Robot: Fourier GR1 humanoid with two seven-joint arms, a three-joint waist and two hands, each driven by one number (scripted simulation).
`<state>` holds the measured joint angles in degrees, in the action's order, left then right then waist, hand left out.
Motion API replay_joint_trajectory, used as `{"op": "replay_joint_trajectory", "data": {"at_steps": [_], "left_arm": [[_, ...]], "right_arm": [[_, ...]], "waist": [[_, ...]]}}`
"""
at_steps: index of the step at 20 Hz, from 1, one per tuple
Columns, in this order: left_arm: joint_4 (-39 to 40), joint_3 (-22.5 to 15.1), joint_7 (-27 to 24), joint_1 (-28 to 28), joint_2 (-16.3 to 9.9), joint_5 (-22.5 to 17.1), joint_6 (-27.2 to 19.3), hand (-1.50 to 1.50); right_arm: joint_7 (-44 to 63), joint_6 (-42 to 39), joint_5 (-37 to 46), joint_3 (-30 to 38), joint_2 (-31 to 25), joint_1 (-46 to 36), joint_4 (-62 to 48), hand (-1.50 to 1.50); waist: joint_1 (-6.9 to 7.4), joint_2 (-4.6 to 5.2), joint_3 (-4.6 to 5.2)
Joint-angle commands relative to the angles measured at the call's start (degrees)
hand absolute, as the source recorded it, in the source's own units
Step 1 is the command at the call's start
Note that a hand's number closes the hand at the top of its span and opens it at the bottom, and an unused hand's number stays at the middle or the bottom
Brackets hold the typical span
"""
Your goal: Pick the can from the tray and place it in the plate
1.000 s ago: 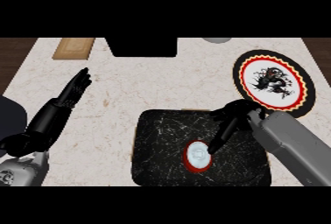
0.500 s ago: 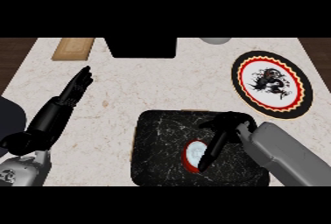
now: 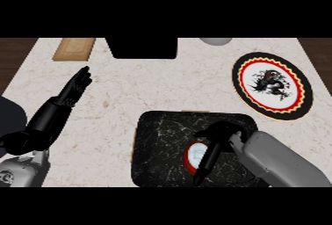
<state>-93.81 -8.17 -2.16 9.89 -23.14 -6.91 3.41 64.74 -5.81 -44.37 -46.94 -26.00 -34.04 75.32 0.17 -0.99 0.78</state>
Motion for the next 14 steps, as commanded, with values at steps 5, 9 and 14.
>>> {"op": "replay_joint_trajectory", "data": {"at_steps": [5, 9, 14], "left_arm": [[1.08, 0.94, 0.50, 1.59, 1.32, 1.25, 0.16, 0.00], [-1.75, -0.41, 2.28, 0.74, 2.21, 2.89, -1.27, 0.00], [0.35, -0.89, 1.35, -0.11, 1.77, 1.03, 1.32, 0.00]], "right_arm": [[4.81, -0.09, 3.19, -2.62, 2.44, 1.22, 4.82, 1.50], [-4.06, -0.56, 14.57, -7.84, 0.15, 2.47, 5.39, 1.50], [-11.79, 1.25, 42.76, -20.28, -3.72, -10.23, 11.23, 1.50]], "waist": [[-0.43, 0.91, -0.75], [-0.35, 0.72, -0.80], [1.25, -1.40, -0.66]]}}
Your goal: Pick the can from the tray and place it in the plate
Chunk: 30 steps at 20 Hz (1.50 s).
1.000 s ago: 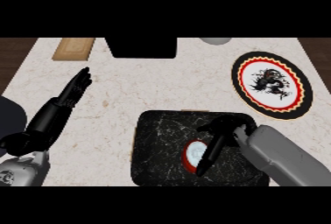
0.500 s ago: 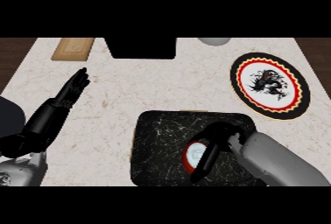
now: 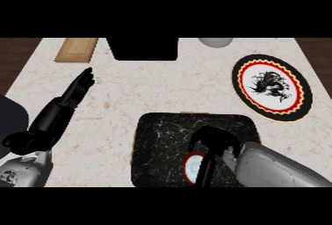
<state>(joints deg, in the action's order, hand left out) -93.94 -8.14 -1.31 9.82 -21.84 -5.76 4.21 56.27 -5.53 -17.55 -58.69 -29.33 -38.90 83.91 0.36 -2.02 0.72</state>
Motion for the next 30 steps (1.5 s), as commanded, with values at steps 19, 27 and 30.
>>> {"op": "replay_joint_trajectory", "data": {"at_steps": [19, 27, 30], "left_arm": [[0.07, 2.06, -0.77, -1.27, 0.64, 1.01, -0.14, 0.00], [0.59, 2.92, -2.38, -1.55, 0.54, 1.59, 1.24, 0.00], [3.46, 3.00, -3.66, -0.12, 1.57, 1.76, 2.25, 0.00]], "right_arm": [[13.71, 20.20, 66.39, -9.34, -13.75, 8.76, 36.75, 1.50], [13.74, 16.58, 70.82, 3.73, -17.38, 13.67, 40.61, 1.50], [9.59, 18.24, 72.81, 6.40, -16.29, 16.84, 35.22, 1.50]], "waist": [[-2.32, 1.39, -0.72], [-1.19, 1.79, -0.70], [-0.95, 2.01, -0.72]]}}
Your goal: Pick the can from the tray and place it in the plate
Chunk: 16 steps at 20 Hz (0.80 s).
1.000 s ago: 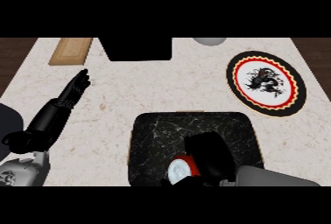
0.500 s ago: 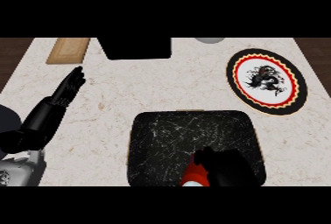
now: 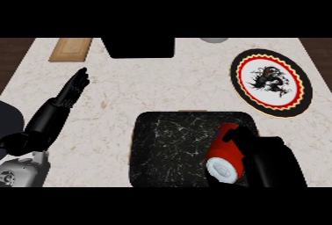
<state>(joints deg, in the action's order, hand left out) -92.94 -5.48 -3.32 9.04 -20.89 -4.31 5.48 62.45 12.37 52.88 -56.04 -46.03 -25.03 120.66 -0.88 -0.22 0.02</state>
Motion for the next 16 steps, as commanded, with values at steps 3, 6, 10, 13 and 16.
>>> {"op": "replay_joint_trajectory", "data": {"at_steps": [3, 6, 10, 13, 16], "left_arm": [[-2.20, 0.08, -0.29, -3.02, 0.40, -0.29, 1.68, 0.00], [-0.82, 0.01, 2.55, 1.15, 1.61, 1.59, 0.74, 0.00], [0.30, 1.21, 4.14, 4.73, 1.99, 0.81, 1.25, 0.00], [1.97, 1.13, -0.25, 1.79, 2.40, 1.54, 2.26, 0.00], [-2.98, 0.50, 5.10, 1.71, 2.32, 2.34, 1.91, 0.00]], "right_arm": [[-0.84, 3.31, -1.08, 10.52, 0.42, 4.14, -4.69, 1.50], [-8.14, 2.02, -7.35, 17.07, -0.44, 5.03, -5.07, 1.50], [-17.56, 8.36, -10.50, 22.57, 3.47, 3.50, -18.97, 1.50], [-24.03, 10.66, -14.39, 26.85, 6.25, 1.34, -26.39, 1.50], [-29.71, 12.40, -12.85, 30.05, 7.94, 0.02, -35.16, 1.50]], "waist": [[0.99, 0.19, -0.04], [0.73, 0.27, -0.03], [1.04, 0.42, -0.07], [1.37, 0.51, -0.04], [1.56, 0.36, -0.06]]}}
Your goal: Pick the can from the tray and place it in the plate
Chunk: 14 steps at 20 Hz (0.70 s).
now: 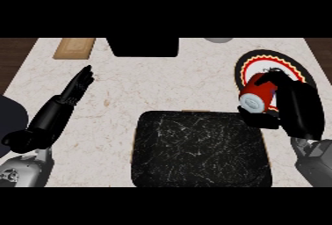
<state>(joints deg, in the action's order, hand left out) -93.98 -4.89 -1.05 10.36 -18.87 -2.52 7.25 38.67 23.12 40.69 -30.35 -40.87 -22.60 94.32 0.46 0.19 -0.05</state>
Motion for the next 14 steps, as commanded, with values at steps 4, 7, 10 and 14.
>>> {"op": "replay_joint_trajectory", "data": {"at_steps": [4, 7, 10, 14], "left_arm": [[0.09, 1.18, 1.60, 1.79, 0.57, -0.54, 1.73, 0.00], [-1.75, -0.21, 0.82, 0.02, 1.79, 1.64, 0.34, 0.00], [-1.66, 3.27, -0.37, -1.76, -1.15, -1.59, 4.06, 0.00], [-1.60, -0.86, 0.66, 0.17, 3.16, 2.25, 0.60, 0.00]], "right_arm": [[-16.60, 4.79, -2.45, 8.03, 5.86, -5.61, -23.54, 1.50], [-22.97, 3.17, -4.16, 11.02, 3.57, -7.20, -31.97, 1.50], [-26.32, 0.13, -9.24, 13.88, 6.56, -8.12, -38.09, 1.50], [-24.14, -3.90, -8.39, 14.83, 10.16, -13.69, -51.02, -1.50]], "waist": [[0.55, 0.12, -0.01], [0.76, 0.13, -0.02], [0.92, 0.09, -0.02], [1.43, 0.36, -0.04]]}}
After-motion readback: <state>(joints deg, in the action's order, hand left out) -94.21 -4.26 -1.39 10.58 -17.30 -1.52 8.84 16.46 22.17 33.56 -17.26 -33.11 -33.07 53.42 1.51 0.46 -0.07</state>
